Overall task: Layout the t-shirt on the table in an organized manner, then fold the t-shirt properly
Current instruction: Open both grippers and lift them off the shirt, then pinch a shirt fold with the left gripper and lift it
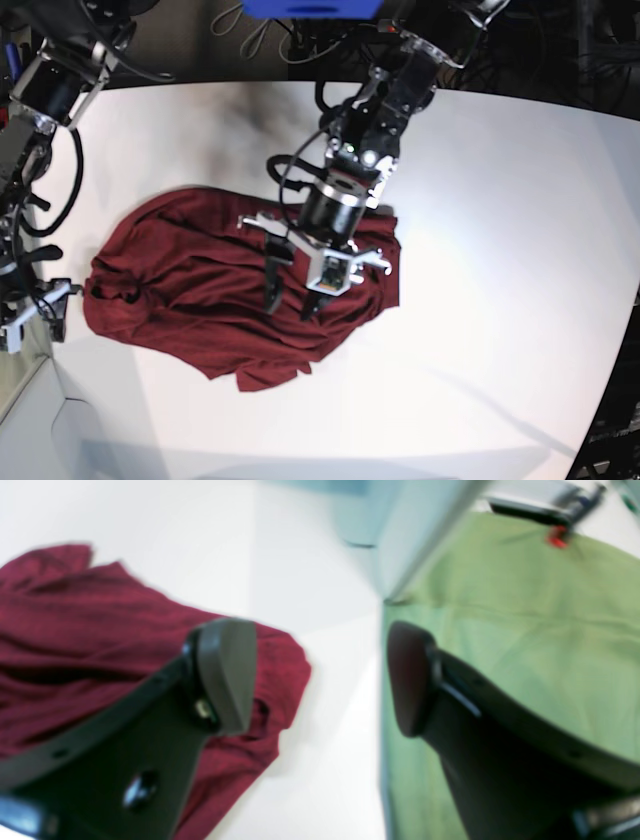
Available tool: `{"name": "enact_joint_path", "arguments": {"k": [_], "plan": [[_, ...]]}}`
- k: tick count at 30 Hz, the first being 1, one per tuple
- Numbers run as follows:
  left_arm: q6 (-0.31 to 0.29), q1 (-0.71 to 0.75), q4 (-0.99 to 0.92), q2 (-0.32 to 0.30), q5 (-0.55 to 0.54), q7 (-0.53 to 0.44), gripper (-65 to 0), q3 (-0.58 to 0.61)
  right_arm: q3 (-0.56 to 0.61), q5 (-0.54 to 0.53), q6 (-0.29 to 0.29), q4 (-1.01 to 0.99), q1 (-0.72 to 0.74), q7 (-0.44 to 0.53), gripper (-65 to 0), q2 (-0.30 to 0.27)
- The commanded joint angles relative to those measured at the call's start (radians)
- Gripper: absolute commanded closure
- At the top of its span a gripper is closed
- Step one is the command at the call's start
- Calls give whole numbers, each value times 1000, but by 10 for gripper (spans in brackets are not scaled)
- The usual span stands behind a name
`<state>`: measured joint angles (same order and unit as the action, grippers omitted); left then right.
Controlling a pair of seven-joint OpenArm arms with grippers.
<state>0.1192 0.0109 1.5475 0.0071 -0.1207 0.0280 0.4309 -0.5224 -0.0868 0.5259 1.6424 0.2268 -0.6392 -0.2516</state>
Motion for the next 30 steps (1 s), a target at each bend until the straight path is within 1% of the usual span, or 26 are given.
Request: {"name": "enact_joint_path", "arguments": {"k": [1,4,6,8,10,15,18,21,25,28,30], "plan": [[-6,-1,24,0,3,-26,-267,-17,-8,-18,-2,51,-7,28,-423,2],[-6,37,64,-2,3,-26,-267,-59,-6,-20,-2,158,-99,28,-423,47],[-6,71,94,-2,3,-26,-267,-94,0,-20,1,227,-174,28,-423,97],[-6,110,123,-2,3,-26,-267,-131,28,-17,32,276,-249,31,-423,142],[-6,145,140,-2,3,-26,-267,-163,57,-15,59,289,-307,35,-421,174],[-6,208,127,0,3,-27,-267,-212,81,-18,66,285,-393,37,-420,232],[-6,232,127,1,3,-27,-267,-217,91,-18,67,285,-422,37,-420,252],[-6,260,127,0,3,-27,-267,-223,133,-17,67,287,-449,37,-420,255],[-6,280,110,0,5,-29,-267,-298,187,-15,67,287,-481,37,-419,255],[-6,268,58,6,5,-32,-267,-350,219,-15,67,285,-502,37,-419,255],[-6,238,38,9,2,-30,-267,-360,236,-15,67,285,-516,37,-419,257]]}}
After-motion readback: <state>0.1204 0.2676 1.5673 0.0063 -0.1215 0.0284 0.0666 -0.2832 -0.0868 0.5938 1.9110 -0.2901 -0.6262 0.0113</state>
